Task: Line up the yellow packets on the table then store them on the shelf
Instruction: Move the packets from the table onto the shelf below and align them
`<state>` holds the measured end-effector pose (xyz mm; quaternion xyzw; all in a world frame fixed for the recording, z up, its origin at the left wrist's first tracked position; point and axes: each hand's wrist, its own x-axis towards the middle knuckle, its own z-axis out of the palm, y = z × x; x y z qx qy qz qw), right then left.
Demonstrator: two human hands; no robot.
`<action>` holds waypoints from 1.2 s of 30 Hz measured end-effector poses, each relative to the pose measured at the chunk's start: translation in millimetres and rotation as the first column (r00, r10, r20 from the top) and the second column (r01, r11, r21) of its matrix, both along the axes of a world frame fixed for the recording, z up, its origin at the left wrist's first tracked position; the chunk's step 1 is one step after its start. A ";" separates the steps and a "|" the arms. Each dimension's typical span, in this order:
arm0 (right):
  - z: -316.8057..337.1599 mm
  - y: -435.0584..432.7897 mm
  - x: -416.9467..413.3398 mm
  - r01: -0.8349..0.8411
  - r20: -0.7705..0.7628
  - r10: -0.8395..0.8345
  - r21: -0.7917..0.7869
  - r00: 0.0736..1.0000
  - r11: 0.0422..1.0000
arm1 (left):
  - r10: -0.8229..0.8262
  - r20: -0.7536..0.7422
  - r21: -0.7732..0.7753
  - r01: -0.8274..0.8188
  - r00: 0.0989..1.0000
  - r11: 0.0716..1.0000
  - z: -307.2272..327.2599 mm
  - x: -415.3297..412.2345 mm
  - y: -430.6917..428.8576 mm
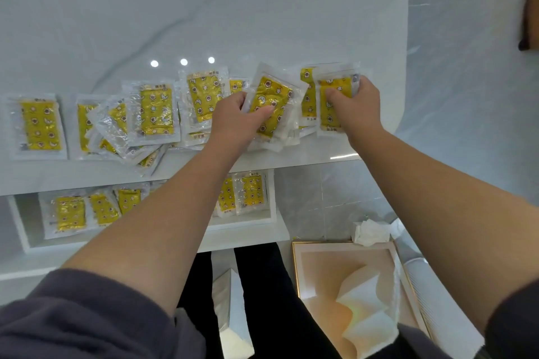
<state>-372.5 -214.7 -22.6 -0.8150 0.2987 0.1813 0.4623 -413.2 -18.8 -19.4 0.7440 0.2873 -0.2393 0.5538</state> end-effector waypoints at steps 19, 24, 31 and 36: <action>-8.4 151.1 -111.9 -0.059 -0.415 0.386 0.614 0.824 0.787 | 0.051 -0.349 -0.081 -0.084 0.936 0.993 -14.4 -165.8 211.6; -48.1 218.1 -168.9 -0.074 -0.501 0.423 0.575 0.755 0.815 | 0.074 -0.401 0.006 -0.078 0.913 0.997 -42.1 -210.1 283.1; -105.8 293.7 -226.9 -0.071 -0.586 0.323 0.411 0.743 0.909 | 0.221 -0.441 0.067 -0.214 0.870 0.975 -93.6 -240.0 346.5; -134.3 342.4 -235.8 -0.075 -0.571 0.278 0.354 0.773 0.932 | 0.186 -0.457 0.105 -0.155 0.870 0.982 -121.7 -243.1 372.8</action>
